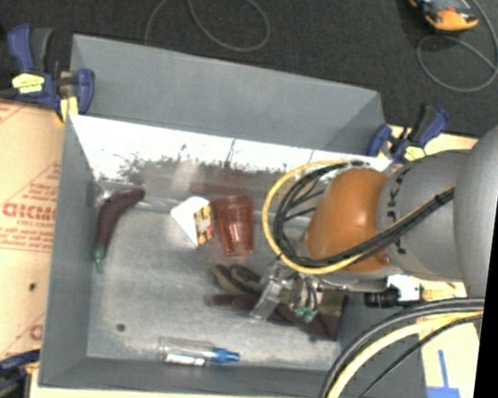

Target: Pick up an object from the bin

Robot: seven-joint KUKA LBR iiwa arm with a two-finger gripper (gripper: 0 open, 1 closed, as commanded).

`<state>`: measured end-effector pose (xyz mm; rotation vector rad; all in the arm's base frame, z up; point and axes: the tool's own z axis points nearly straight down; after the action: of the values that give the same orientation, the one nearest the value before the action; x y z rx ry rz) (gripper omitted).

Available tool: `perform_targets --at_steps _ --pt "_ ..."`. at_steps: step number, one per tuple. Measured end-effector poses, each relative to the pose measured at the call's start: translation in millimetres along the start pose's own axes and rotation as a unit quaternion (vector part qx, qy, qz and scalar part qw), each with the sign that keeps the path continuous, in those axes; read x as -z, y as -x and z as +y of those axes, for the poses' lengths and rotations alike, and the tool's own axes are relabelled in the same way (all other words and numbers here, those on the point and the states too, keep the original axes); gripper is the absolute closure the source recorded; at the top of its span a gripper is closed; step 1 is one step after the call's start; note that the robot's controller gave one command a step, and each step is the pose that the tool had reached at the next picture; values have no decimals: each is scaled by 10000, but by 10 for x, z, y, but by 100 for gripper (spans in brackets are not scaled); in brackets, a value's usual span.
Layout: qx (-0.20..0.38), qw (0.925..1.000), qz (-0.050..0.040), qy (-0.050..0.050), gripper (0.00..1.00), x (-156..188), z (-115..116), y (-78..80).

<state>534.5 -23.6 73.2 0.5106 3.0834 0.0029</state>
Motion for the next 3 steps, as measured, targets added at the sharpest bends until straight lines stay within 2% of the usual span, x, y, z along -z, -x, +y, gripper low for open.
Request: perform_targets --at_steps 2,3 --pt "-3 10000 10 -2 100 97 -4 -7" --pt "1 10000 37 -8 100 296 -9 -16"
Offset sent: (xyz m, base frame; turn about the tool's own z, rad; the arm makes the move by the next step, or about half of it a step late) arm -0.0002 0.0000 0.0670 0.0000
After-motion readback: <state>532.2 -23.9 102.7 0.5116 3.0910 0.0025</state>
